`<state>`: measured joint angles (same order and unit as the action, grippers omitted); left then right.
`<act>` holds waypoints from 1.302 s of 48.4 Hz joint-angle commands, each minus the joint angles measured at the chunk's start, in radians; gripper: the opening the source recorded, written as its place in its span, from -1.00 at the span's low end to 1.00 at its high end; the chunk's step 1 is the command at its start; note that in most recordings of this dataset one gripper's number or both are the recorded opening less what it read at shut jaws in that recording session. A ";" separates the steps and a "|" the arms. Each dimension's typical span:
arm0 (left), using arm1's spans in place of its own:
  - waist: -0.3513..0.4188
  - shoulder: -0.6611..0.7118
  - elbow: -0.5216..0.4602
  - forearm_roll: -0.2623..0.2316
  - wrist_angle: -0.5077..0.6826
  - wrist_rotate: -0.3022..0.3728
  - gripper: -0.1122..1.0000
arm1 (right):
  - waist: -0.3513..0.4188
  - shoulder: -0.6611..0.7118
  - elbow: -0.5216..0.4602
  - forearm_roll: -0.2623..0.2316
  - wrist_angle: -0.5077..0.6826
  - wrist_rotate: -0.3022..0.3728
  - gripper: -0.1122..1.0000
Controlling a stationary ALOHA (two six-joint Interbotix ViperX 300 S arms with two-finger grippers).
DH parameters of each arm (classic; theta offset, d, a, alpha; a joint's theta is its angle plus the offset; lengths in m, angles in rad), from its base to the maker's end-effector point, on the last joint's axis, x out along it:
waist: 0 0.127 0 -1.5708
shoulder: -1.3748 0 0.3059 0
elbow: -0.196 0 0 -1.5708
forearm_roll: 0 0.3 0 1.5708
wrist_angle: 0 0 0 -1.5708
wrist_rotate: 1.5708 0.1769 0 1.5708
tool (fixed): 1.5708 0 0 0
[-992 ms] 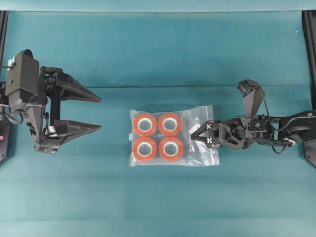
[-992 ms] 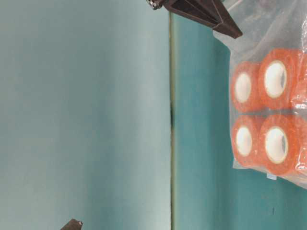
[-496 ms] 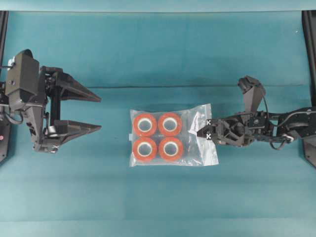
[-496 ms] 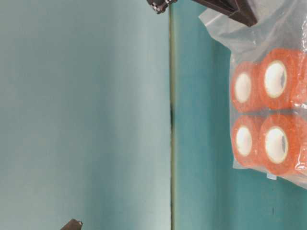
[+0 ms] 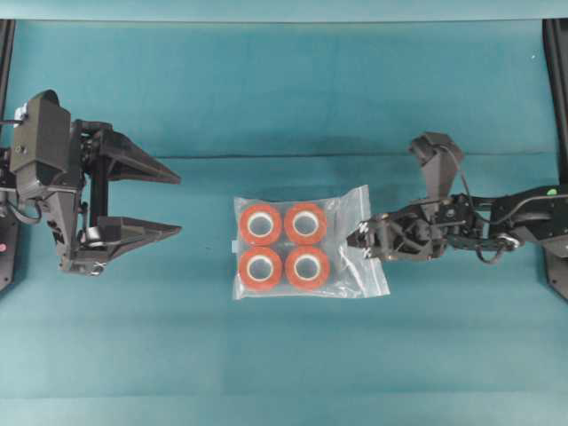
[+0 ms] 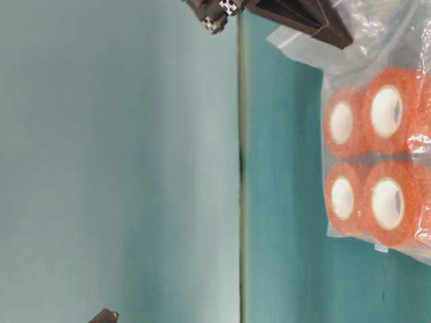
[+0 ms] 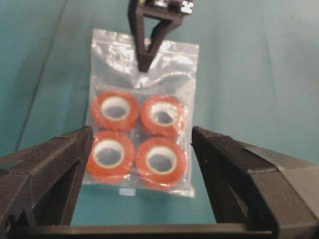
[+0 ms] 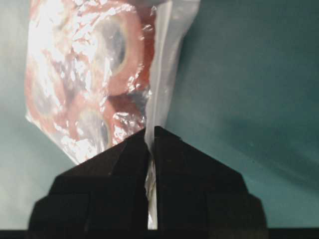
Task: Hand over the clear zip bag and make it stand upright.
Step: 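Lift the bag with the right gripper and swing it upward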
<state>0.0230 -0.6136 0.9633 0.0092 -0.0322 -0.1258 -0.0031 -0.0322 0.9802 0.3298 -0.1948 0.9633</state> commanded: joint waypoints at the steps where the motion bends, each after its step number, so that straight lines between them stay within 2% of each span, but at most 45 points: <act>1: 0.000 -0.008 -0.009 0.000 -0.008 0.002 0.77 | -0.015 -0.041 -0.044 -0.003 0.091 -0.069 -0.78; 9: 0.002 -0.006 -0.008 0.000 -0.008 0.002 0.77 | -0.054 -0.092 -0.107 -0.003 0.291 -0.206 -0.78; 14: 0.002 -0.006 -0.009 0.000 -0.008 0.002 0.77 | -0.077 -0.120 -0.146 -0.003 0.356 -0.255 -0.78; 30: 0.000 -0.008 -0.006 0.000 -0.008 0.002 0.77 | -0.135 -0.153 -0.308 -0.057 0.532 -0.356 -0.78; 42: 0.002 -0.014 -0.003 0.000 -0.006 -0.006 0.77 | -0.152 -0.130 -0.471 -0.140 0.713 -0.408 -0.78; 51: 0.002 -0.023 0.000 0.002 -0.003 -0.005 0.77 | -0.153 -0.094 -0.581 -0.156 0.854 -0.479 -0.78; 63: 0.008 -0.034 0.003 0.002 -0.002 -0.005 0.77 | -0.153 -0.015 -0.736 -0.158 1.023 -0.618 -0.78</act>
<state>0.0261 -0.6397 0.9756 0.0092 -0.0307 -0.1319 -0.1549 -0.0537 0.3129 0.1749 0.7900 0.3866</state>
